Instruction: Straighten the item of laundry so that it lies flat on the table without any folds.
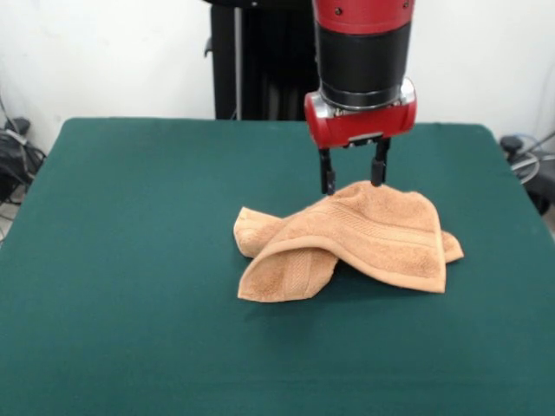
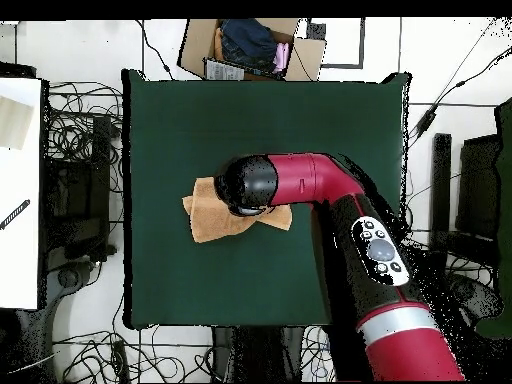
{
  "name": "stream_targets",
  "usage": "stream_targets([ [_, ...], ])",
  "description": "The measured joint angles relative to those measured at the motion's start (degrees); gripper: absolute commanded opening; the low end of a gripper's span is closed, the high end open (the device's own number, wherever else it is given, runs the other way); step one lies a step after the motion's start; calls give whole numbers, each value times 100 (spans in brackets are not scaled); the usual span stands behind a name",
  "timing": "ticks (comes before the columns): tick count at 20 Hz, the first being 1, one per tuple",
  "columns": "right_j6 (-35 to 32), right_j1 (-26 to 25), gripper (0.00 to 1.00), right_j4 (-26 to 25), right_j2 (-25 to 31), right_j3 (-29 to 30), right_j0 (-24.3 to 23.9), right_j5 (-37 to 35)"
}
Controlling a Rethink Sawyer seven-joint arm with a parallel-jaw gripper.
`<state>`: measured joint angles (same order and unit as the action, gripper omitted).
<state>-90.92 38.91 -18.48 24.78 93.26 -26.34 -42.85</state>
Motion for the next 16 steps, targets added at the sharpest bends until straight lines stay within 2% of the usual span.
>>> stream_targets([
  [16, 0, -350, 100, -7, 2, -55, 20, 0],
])
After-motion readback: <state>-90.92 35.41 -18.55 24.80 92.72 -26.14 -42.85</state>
